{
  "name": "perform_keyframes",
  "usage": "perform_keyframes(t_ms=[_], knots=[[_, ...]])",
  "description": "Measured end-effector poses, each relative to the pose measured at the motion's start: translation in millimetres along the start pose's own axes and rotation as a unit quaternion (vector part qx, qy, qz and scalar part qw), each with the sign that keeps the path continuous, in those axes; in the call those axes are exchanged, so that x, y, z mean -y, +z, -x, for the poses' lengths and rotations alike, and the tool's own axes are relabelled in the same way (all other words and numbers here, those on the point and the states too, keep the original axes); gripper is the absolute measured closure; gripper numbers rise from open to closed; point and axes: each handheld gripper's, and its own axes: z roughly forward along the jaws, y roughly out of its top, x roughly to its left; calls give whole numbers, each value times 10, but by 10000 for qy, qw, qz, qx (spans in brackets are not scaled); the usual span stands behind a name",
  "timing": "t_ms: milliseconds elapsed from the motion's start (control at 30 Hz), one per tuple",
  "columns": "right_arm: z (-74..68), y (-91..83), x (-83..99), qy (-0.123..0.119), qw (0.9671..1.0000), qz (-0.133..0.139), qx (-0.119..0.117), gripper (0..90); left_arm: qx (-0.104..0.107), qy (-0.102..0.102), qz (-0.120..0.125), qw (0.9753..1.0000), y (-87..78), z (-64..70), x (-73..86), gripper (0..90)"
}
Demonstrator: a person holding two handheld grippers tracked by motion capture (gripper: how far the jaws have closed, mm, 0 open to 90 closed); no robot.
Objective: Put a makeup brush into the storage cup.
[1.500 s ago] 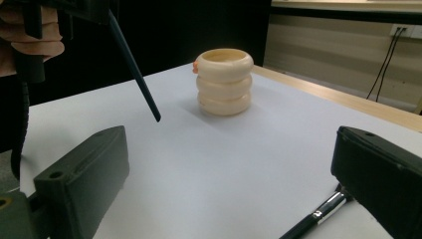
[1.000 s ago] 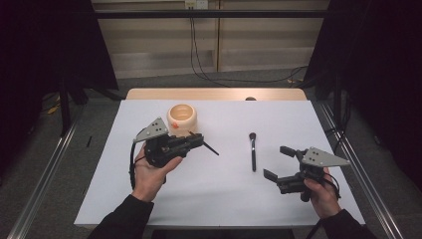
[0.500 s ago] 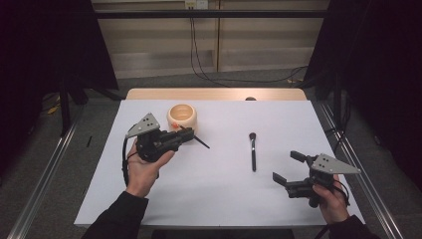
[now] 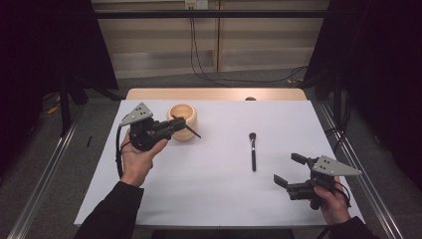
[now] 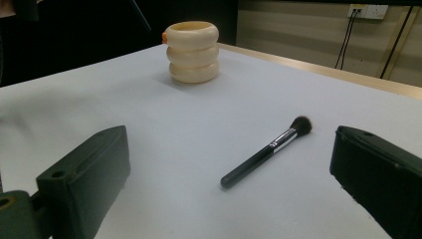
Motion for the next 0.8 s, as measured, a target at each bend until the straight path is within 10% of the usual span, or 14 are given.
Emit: perform_keyframes(t_ms=[800], knots=[[2,33,15,47,10000,25,-6,36,-737,93,-132,9971,127,-355,-256,834]])
